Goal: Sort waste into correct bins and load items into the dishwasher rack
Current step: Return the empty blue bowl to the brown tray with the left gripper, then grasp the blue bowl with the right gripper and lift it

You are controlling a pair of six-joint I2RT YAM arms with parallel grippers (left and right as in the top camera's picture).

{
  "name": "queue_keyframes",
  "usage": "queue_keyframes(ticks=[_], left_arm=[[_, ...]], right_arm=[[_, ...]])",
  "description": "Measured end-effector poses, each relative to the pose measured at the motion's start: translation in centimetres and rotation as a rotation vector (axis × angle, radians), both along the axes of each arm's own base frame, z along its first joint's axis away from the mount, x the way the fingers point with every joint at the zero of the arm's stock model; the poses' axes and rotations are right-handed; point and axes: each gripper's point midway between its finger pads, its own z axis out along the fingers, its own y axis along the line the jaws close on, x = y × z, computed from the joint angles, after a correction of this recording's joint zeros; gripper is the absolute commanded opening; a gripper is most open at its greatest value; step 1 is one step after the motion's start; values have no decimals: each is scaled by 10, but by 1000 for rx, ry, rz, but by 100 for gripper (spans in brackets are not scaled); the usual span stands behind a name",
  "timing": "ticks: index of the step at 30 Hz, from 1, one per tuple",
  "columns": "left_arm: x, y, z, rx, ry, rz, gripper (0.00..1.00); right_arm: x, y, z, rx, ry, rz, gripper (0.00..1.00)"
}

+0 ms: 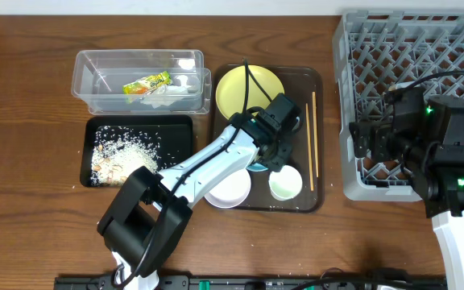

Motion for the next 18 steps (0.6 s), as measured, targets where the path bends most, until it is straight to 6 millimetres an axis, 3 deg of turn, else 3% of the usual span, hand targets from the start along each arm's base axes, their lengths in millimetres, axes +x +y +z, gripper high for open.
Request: queue_keyframes(ticks=[4,8,11,16,18], left_arm=[[-1,4,1,11,10,7,53],[6,20,22,9,19,69,55],[25,44,62,-49,-19,176,57],[51,110,139,-167,-128,371,57],[53,136,157,-185,-155,439,58]], right_arm=[[3,10,6,56,-21,28,99],[17,19,11,145,-43,22,88],[33,34,0,211,-13,23,84],[57,92,-40,295,93,95,73],[61,113,-60,311,150,107,68]])
